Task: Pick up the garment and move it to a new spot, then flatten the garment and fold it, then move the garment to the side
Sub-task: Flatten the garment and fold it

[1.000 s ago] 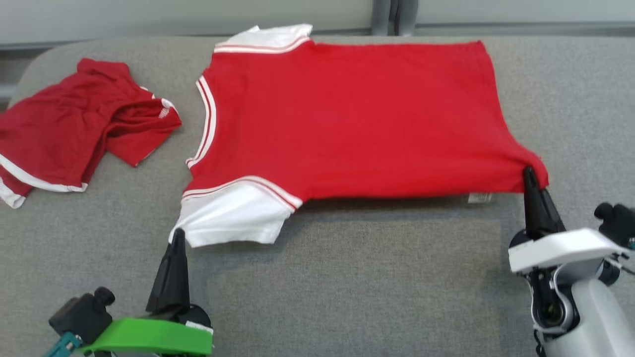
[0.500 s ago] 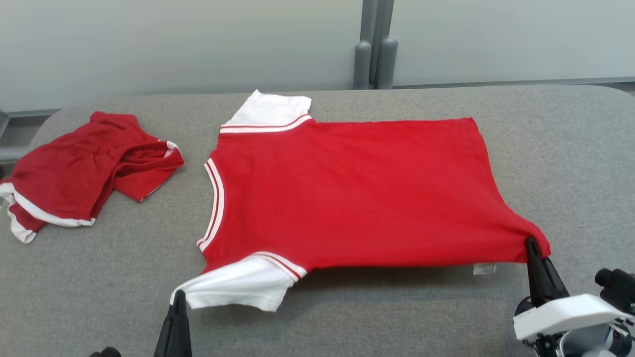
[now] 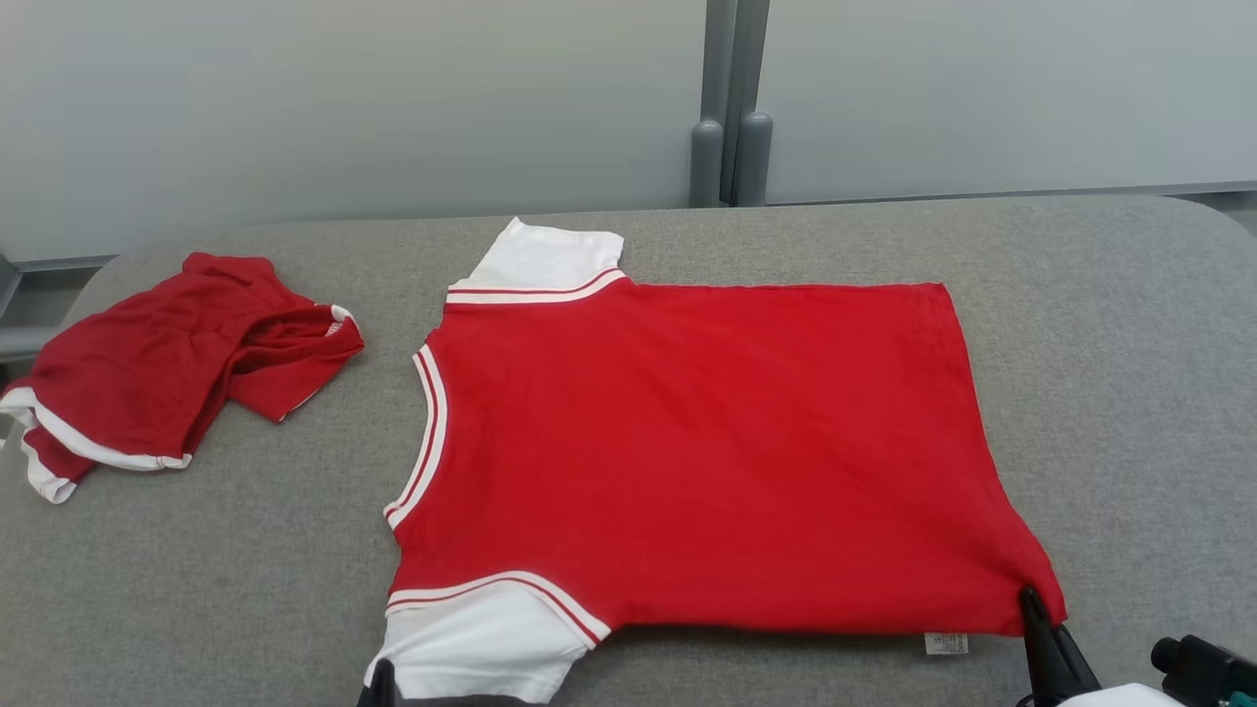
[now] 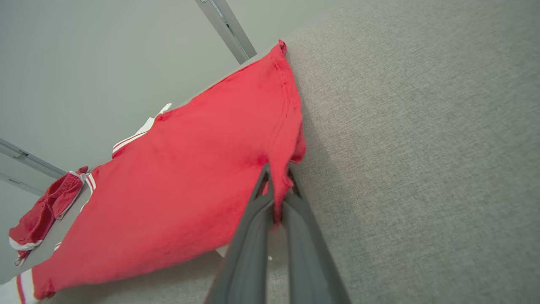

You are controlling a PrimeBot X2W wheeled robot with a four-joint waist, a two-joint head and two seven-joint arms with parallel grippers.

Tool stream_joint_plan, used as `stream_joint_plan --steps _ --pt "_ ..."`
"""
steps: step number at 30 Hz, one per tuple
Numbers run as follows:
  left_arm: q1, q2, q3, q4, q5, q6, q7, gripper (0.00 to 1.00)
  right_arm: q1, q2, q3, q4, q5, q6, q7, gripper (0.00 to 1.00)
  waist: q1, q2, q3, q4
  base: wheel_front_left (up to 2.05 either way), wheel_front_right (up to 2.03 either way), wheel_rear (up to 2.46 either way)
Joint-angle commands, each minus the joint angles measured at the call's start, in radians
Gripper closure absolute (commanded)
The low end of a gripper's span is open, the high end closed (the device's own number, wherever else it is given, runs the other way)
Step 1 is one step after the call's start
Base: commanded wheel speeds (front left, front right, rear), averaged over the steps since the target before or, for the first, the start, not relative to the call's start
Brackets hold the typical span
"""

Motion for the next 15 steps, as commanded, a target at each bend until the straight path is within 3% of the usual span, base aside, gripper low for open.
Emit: stream_joint_plan --steps 1,15 --pt "0.011 0.006 0.001 0.005 0.004 0.004 0.001 1.00 0.008 -0.004 0.000 0.008 0.005 0.000 -0.008 1.00 0.0001 0.0057 -0.002 -0.002 0.00 0.00 0.00" --pt "-0.003 0.022 -0.019 0.048 -0.001 -0.005 0.035 1.00 -0.032 -0.003 0.020 0.145 0.022 0.000 -0.032 1.00 0.0001 0.0057 0.000 -0.007 0.00 0.00 0.00"
